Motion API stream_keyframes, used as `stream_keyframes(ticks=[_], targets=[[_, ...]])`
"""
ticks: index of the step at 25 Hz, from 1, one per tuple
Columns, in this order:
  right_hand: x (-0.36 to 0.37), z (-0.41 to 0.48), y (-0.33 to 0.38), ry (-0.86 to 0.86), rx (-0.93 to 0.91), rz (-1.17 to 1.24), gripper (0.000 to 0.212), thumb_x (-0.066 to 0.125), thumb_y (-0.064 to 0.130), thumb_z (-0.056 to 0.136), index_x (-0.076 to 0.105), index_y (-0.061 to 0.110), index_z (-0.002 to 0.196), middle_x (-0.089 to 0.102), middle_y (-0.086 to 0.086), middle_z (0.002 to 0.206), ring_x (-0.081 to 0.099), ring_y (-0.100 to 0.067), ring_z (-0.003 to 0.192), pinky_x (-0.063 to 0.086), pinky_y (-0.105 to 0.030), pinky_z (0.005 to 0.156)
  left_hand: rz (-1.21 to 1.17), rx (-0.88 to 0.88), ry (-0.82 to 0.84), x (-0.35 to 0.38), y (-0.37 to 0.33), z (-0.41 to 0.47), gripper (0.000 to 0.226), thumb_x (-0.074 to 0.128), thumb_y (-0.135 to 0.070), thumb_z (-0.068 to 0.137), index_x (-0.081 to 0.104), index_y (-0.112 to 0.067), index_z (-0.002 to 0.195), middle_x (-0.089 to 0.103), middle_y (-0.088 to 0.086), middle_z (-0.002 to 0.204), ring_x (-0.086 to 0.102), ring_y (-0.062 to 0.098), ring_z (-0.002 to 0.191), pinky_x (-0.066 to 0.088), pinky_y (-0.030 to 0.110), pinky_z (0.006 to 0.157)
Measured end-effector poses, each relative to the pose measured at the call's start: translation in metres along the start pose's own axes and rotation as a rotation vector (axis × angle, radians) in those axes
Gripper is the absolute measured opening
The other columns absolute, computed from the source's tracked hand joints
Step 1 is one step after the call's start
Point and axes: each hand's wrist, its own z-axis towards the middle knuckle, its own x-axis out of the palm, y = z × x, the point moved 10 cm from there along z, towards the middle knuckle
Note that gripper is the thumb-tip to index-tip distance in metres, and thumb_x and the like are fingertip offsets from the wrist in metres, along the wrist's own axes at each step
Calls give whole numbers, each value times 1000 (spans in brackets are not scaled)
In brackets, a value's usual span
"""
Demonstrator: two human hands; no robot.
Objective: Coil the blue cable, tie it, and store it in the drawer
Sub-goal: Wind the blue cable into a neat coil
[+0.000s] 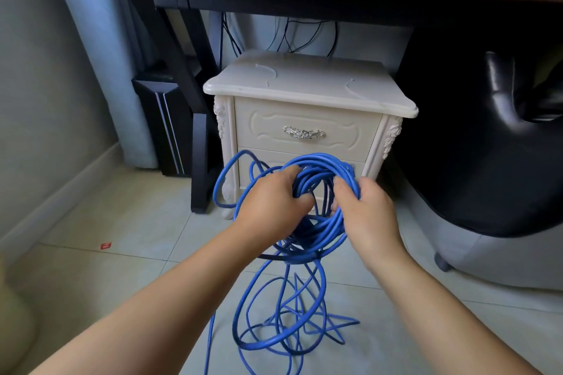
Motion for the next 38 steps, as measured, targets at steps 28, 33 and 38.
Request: stream_keyframes(ticks=[28,33,38], targets=[[-31,38,-88,157,292,-290,58,58,43,94,48,5,138,60,-14,126,60,-25,103,41,-31,77,-1211,-216,-291,-78,59,6,28,44,2,92,51,-15,71,28,-7,48,21,6,39,20,17,38],[-1,-4,37,284,-128,324,54,61,61,85,47,39,133,53,15,136,48,9,124,34,-17,107,-1012,-243,-253,-57,49,7,15,51,0,94,50,-12,84,28,-6,52,22,8,44,20,21,45],[26,-16,37,385,-187,106,85,59,64,78,14,50,149,25,23,152,21,11,137,20,-21,115,-982,-230,-161,-38,40,7,8,55,-3,93,52,-10,89,26,0,58,21,12,50,18,27,52]])
